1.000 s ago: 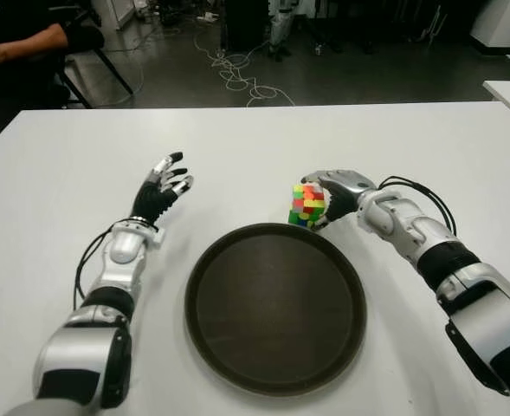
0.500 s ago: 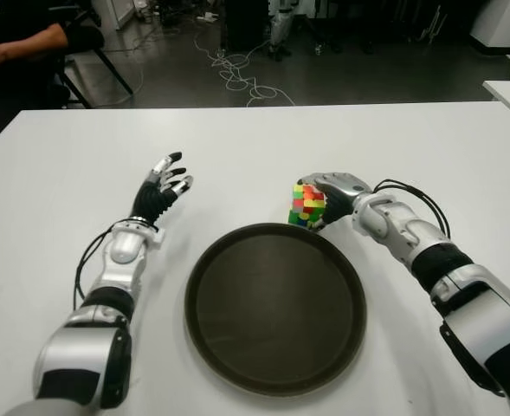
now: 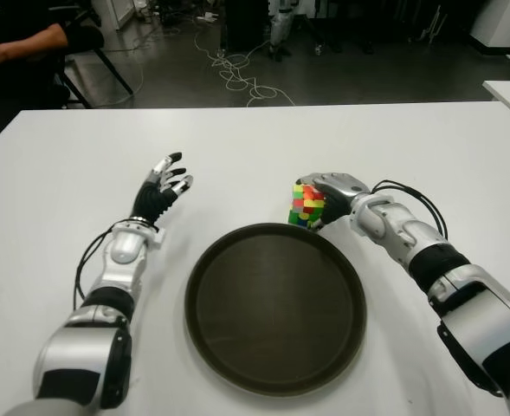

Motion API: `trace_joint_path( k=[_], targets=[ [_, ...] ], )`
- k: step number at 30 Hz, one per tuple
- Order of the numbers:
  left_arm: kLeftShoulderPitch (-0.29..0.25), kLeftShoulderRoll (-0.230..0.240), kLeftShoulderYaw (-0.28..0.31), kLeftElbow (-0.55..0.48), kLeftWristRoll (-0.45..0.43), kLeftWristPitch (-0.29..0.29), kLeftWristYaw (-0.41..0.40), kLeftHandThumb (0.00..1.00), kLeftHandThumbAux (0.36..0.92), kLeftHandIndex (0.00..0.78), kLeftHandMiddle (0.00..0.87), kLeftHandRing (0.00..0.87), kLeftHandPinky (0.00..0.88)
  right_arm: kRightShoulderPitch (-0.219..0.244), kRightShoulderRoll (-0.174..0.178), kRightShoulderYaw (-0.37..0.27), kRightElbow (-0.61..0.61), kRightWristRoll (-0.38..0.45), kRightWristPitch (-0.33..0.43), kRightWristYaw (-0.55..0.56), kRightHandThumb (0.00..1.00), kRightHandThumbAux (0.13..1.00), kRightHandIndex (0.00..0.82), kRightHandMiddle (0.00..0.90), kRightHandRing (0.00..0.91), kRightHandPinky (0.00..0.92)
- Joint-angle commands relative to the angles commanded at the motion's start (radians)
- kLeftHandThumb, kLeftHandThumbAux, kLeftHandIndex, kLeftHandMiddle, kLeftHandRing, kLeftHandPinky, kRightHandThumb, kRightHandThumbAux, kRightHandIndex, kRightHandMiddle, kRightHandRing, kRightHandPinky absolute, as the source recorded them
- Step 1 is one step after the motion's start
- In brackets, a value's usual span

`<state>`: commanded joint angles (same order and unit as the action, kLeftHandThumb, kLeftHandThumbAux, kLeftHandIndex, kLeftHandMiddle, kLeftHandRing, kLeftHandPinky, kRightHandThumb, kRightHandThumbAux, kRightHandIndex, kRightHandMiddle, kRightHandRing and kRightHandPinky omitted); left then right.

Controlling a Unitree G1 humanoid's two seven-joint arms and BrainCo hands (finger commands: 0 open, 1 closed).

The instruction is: Pick up the Rubik's Cube and put it in the plate

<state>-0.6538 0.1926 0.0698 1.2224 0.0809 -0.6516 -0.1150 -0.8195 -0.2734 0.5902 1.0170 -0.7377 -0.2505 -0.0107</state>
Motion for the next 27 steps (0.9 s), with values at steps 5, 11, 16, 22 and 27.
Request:
trace_joint_path(
  k=[5, 11, 16, 22, 27],
  targets=[
    [-0.001, -0.002, 0.001, 0.000, -0.004, 0.002, -0.004, 0.147, 0.580, 0.060, 0.088, 0.121, 0.170, -0.005, 0.004, 0.011, 0.001, -0.010, 0.004, 0.005, 0.000, 0.726, 0.131, 0.154, 0.159, 0.139],
    [-0.002, -0.002, 0.000, -0.001, -0.003, 0.001, -0.002, 0.150, 0.591, 0.059, 0.081, 0.115, 0.163, -0.005, 0.011, 0.015, -0.012, -0.013, 0.016, 0.020, 0.000, 0.719, 0.119, 0.141, 0.143, 0.125],
    [-0.003, -0.001, -0.001, 0.000, -0.002, 0.005, 0.003, 0.156, 0.586, 0.050, 0.085, 0.116, 0.165, 0.000, 0.011, 0.022, -0.021, -0.016, 0.002, 0.011, 0.000, 0.719, 0.122, 0.145, 0.146, 0.137],
    [-0.004, -0.002, -0.001, 0.001, -0.002, 0.010, 0.001, 0.157, 0.577, 0.046, 0.084, 0.112, 0.160, 0.000, 0.012, 0.033, -0.012, -0.022, -0.013, -0.009, 0.000, 0.728, 0.134, 0.154, 0.159, 0.147],
    [-0.004, -0.003, -0.002, 0.001, -0.001, 0.006, 0.002, 0.154, 0.584, 0.046, 0.087, 0.115, 0.163, -0.006, 0.014, 0.045, -0.003, -0.028, -0.013, -0.011, 0.000, 0.731, 0.129, 0.149, 0.152, 0.137]
  ],
)
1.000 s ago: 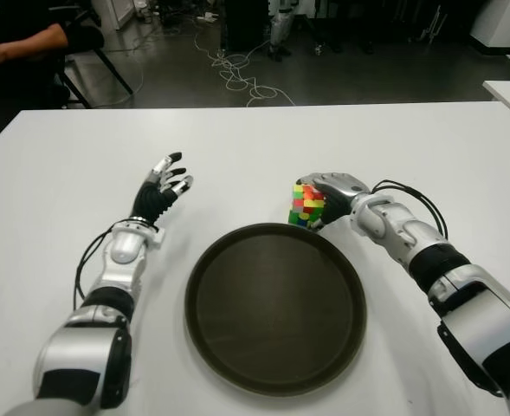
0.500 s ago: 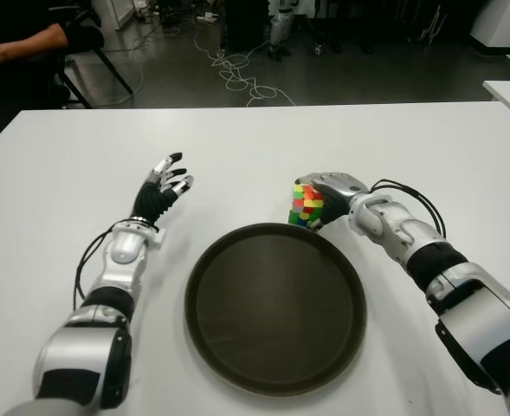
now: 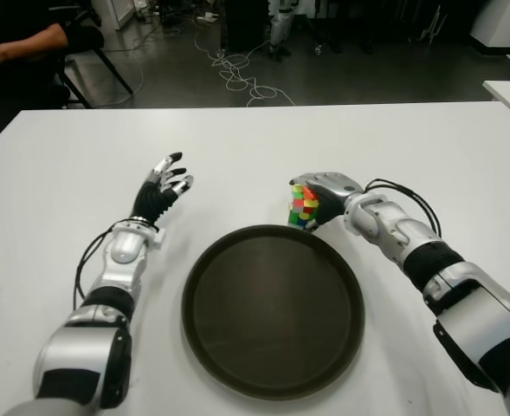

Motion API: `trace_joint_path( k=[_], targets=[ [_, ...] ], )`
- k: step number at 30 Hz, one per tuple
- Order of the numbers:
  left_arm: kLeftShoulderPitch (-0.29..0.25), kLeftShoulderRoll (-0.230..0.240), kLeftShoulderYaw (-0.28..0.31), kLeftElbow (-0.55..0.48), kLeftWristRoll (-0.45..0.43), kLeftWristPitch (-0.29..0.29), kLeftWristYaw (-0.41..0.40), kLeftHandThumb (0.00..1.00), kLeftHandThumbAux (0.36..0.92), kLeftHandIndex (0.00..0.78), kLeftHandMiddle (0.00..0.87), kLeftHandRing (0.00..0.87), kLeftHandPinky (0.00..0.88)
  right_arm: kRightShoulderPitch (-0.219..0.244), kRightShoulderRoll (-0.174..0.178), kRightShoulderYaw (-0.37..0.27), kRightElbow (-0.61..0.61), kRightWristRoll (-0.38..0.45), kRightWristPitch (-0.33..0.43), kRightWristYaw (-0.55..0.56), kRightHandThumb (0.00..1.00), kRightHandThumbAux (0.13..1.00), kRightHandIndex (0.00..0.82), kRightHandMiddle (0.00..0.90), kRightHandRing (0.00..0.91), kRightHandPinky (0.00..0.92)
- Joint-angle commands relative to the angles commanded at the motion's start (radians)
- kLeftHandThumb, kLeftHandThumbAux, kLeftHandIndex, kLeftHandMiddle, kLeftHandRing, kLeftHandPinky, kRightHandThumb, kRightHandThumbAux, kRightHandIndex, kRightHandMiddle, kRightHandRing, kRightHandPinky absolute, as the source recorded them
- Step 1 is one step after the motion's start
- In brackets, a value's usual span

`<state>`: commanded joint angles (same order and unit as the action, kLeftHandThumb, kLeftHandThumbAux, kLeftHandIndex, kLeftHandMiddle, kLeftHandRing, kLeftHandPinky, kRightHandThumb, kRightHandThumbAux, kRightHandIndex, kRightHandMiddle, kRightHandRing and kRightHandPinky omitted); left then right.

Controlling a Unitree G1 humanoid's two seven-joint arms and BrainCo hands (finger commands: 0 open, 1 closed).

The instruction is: Pick up the Rubik's Cube and put it in the plate

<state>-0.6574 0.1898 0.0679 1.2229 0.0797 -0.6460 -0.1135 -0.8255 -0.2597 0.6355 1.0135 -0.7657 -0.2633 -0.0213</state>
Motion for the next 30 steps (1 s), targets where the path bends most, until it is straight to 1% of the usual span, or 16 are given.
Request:
trace_joint_path(
  k=[7, 12, 17, 21, 30],
  targets=[
    [-0.001, -0.003, 0.000, 0.001, -0.001, 0.005, 0.008, 0.159, 0.596, 0.052, 0.093, 0.115, 0.157, -0.004, 0.007, -0.002, 0.010, 0.002, 0.012, 0.004, 0.000, 0.727, 0.128, 0.148, 0.150, 0.136],
    [-0.002, -0.004, 0.001, 0.002, -0.004, 0.006, 0.009, 0.160, 0.591, 0.056, 0.097, 0.119, 0.161, -0.009, 0.014, -0.005, 0.025, 0.006, 0.018, 0.008, 0.000, 0.733, 0.133, 0.151, 0.155, 0.147],
    [-0.001, -0.004, 0.000, 0.003, -0.002, -0.001, 0.008, 0.152, 0.580, 0.051, 0.093, 0.117, 0.160, -0.009, 0.018, -0.010, 0.033, 0.013, 0.010, 0.005, 0.000, 0.735, 0.126, 0.148, 0.155, 0.142],
    [-0.001, -0.003, -0.003, 0.003, 0.001, -0.003, 0.010, 0.147, 0.584, 0.048, 0.092, 0.115, 0.157, -0.010, 0.022, -0.011, 0.040, 0.016, 0.006, 0.007, 0.000, 0.734, 0.123, 0.145, 0.153, 0.138],
    [-0.005, -0.004, -0.006, 0.007, 0.003, 0.011, 0.024, 0.153, 0.582, 0.043, 0.095, 0.117, 0.153, -0.012, 0.027, -0.012, 0.054, 0.016, -0.014, -0.004, 0.000, 0.740, 0.132, 0.150, 0.157, 0.151]
  ],
)
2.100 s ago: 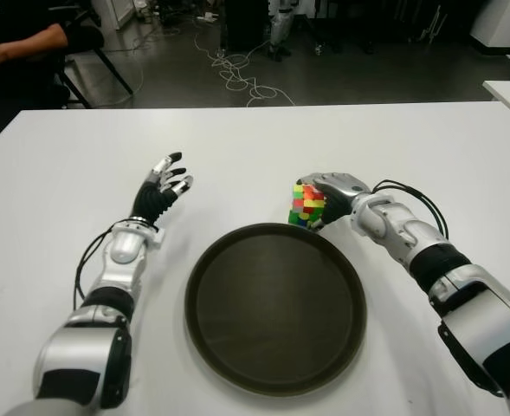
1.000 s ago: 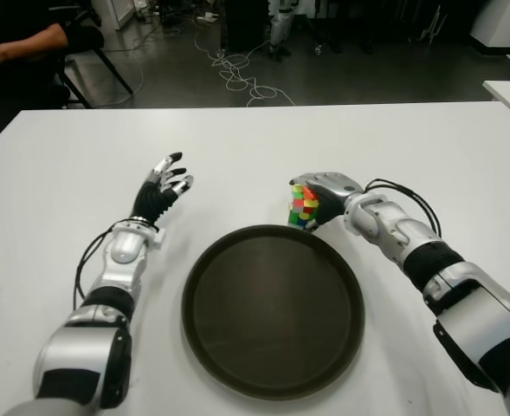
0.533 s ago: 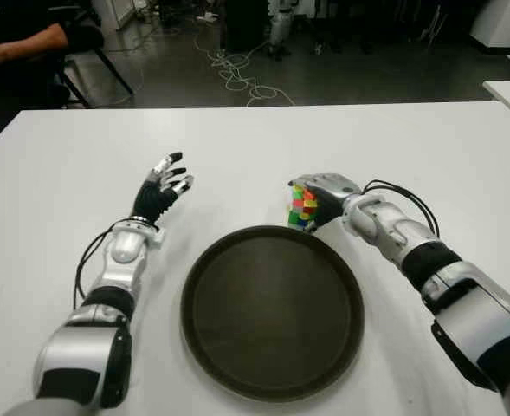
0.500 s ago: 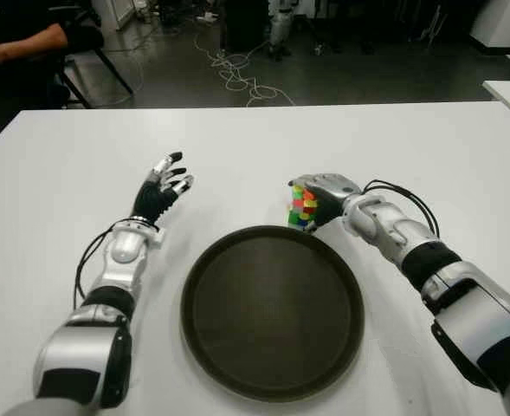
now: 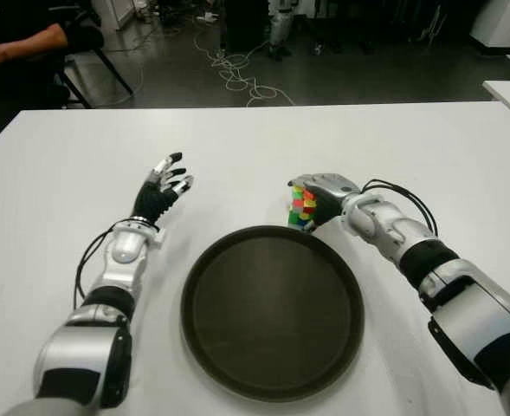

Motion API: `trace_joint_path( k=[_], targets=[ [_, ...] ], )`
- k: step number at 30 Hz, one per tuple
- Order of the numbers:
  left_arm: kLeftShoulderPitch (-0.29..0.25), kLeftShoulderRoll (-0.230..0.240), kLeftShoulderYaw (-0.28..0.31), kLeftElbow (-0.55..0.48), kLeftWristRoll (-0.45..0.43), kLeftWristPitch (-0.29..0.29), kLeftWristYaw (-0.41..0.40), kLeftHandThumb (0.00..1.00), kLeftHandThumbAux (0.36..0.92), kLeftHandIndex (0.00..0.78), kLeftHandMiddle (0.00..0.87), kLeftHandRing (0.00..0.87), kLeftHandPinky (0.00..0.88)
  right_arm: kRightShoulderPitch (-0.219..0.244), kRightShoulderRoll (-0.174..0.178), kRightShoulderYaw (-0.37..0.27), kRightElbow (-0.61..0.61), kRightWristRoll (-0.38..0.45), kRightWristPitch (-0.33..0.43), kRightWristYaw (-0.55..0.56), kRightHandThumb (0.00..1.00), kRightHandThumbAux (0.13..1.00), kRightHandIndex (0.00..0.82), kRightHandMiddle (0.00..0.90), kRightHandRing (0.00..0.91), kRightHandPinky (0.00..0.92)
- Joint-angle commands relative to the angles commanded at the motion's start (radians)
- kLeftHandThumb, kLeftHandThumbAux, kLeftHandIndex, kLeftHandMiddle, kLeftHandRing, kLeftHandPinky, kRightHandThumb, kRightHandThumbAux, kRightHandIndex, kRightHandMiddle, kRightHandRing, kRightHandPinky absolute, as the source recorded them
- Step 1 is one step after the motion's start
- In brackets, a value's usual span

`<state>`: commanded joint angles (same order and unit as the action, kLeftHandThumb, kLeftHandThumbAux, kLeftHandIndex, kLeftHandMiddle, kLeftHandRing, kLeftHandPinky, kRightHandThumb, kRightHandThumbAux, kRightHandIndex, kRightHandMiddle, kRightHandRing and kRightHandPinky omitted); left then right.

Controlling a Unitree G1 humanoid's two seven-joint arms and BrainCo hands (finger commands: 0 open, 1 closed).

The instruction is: Pick up the Rubik's Cube and put it in the plate

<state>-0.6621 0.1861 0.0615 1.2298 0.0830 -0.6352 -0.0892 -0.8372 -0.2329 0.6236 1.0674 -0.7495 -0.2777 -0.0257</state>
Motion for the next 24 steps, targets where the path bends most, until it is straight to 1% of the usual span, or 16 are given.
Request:
trace_joint_path(
  k=[10, 14, 18, 24],
  targets=[
    [-0.001, 0.003, -0.008, 0.003, 0.006, -0.008, 0.000, 0.147, 0.564, 0.049, 0.100, 0.124, 0.160, -0.001, 0.006, 0.002, 0.016, -0.003, -0.006, -0.018, 0.000, 0.744, 0.138, 0.160, 0.168, 0.153],
    [0.000, 0.004, -0.008, 0.003, 0.010, -0.012, 0.001, 0.157, 0.573, 0.051, 0.101, 0.124, 0.159, -0.003, 0.006, 0.006, 0.018, -0.005, -0.009, -0.015, 0.000, 0.751, 0.139, 0.162, 0.172, 0.155],
    [0.001, 0.004, -0.010, 0.003, 0.017, -0.020, 0.008, 0.146, 0.576, 0.049, 0.095, 0.119, 0.157, -0.002, 0.004, 0.008, 0.019, -0.008, -0.016, -0.020, 0.000, 0.755, 0.141, 0.171, 0.185, 0.168],
    [0.000, 0.005, -0.012, 0.005, 0.022, -0.023, 0.012, 0.135, 0.585, 0.049, 0.093, 0.119, 0.164, -0.001, 0.005, 0.006, 0.021, -0.005, -0.017, -0.021, 0.000, 0.742, 0.134, 0.161, 0.174, 0.152]
  ],
)
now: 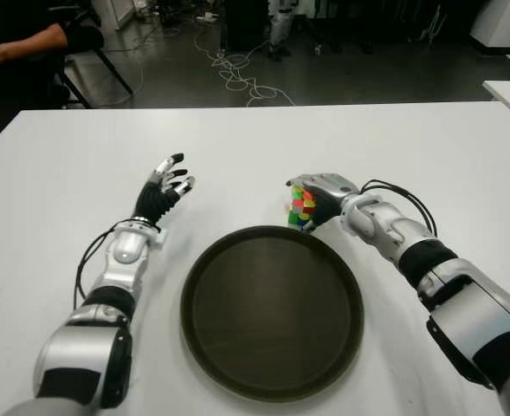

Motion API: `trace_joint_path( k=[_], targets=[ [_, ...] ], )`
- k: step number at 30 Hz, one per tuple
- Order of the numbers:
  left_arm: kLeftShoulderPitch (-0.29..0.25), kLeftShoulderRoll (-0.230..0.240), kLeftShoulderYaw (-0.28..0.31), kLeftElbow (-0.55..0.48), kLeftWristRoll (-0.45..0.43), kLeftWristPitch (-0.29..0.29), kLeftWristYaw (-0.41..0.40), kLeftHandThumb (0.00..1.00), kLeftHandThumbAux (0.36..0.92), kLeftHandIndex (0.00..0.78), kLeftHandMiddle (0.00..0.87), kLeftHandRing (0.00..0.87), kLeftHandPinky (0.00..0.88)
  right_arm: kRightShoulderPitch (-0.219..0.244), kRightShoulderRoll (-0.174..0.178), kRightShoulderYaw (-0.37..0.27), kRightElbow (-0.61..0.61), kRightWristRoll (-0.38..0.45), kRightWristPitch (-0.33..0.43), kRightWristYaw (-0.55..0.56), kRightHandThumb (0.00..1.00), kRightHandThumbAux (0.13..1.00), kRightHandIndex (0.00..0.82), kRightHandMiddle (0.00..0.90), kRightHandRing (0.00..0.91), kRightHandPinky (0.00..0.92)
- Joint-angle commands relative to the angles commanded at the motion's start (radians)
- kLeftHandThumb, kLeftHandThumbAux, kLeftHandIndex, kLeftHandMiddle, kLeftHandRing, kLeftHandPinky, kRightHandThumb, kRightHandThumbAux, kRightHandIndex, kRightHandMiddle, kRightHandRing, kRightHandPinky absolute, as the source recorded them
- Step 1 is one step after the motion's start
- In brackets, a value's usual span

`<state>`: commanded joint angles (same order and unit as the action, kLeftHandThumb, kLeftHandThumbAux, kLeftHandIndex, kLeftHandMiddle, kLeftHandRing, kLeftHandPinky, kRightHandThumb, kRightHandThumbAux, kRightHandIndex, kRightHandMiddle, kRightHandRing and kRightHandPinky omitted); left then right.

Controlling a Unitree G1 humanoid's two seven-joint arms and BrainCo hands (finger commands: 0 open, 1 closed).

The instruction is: Pick up the Rubik's Cube and put it in the plate

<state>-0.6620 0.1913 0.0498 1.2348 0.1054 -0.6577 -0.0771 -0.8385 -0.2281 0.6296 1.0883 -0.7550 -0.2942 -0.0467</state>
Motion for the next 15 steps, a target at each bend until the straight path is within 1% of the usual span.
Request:
trace_joint_path(
  k=[2, 6, 11, 14, 15],
  targets=[
    [0.000, 0.000, 0.001, 0.001, -0.001, 0.001, -0.002, 0.137, 0.591, 0.049, 0.095, 0.121, 0.164, 0.000, 0.001, -0.002, 0.000, 0.002, 0.000, 0.002, 0.000, 0.740, 0.133, 0.158, 0.170, 0.149],
    [0.000, -0.001, 0.002, 0.000, -0.001, -0.001, -0.004, 0.131, 0.583, 0.043, 0.092, 0.117, 0.160, -0.001, -0.001, -0.003, 0.002, 0.005, -0.009, 0.006, 0.000, 0.748, 0.137, 0.163, 0.177, 0.162],
    [-0.001, -0.004, 0.005, -0.001, -0.006, 0.004, -0.007, 0.134, 0.584, 0.048, 0.089, 0.119, 0.168, -0.002, -0.004, -0.004, 0.010, 0.003, -0.017, -0.008, 0.000, 0.766, 0.147, 0.194, 0.226, 0.247],
    [0.000, -0.005, 0.007, -0.002, -0.007, 0.005, -0.007, 0.138, 0.587, 0.050, 0.088, 0.119, 0.170, -0.001, -0.006, -0.005, 0.016, 0.002, -0.021, -0.024, 0.000, 0.772, 0.152, 0.209, 0.244, 0.284],
    [0.000, -0.006, 0.008, -0.002, -0.009, 0.005, -0.007, 0.140, 0.589, 0.051, 0.089, 0.119, 0.169, -0.001, -0.006, -0.005, 0.020, 0.000, -0.022, -0.032, 0.014, 0.768, 0.152, 0.213, 0.249, 0.294]
  ],
)
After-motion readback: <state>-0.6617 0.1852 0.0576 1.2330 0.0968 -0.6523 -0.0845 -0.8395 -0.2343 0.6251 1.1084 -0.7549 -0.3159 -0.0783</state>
